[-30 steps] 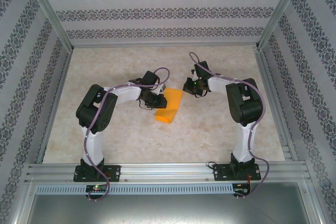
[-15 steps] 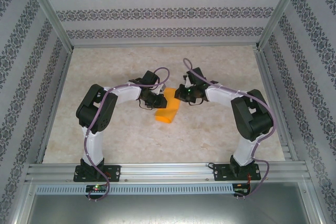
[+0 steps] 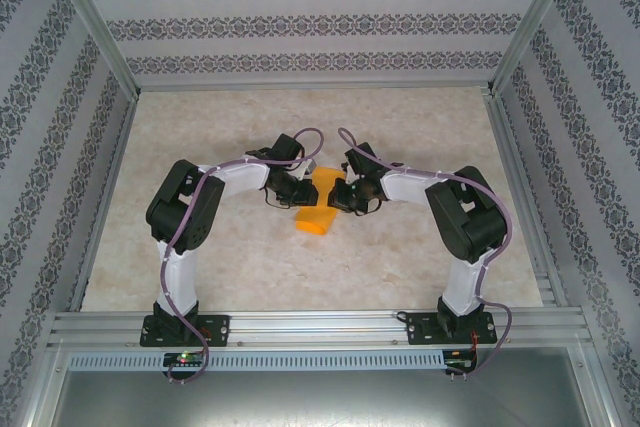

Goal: Fold a paper plane with a square sheet of paper (pick it up from the middle)
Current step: Fold the square sheet of paper in half at the center of the table.

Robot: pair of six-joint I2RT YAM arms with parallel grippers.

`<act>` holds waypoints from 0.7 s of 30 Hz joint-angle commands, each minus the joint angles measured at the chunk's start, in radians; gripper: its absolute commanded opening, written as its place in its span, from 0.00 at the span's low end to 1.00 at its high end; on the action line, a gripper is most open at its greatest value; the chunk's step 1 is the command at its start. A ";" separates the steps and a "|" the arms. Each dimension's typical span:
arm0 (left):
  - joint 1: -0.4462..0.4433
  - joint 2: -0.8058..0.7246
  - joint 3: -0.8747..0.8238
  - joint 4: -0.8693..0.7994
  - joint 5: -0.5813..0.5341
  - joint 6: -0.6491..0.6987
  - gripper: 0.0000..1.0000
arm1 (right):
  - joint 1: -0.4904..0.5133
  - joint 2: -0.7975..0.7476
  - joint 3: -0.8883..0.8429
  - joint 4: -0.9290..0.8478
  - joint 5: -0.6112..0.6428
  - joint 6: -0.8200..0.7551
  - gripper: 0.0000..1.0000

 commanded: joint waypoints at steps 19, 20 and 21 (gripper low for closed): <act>-0.006 0.104 -0.053 -0.152 -0.125 0.051 0.23 | 0.022 -0.151 -0.113 -0.016 0.020 0.000 0.07; -0.007 0.103 -0.054 -0.151 -0.126 0.051 0.23 | 0.022 -0.159 -0.117 0.023 0.014 0.022 0.07; -0.007 0.102 -0.054 -0.150 -0.126 0.051 0.23 | 0.023 -0.157 -0.119 0.046 0.010 0.035 0.07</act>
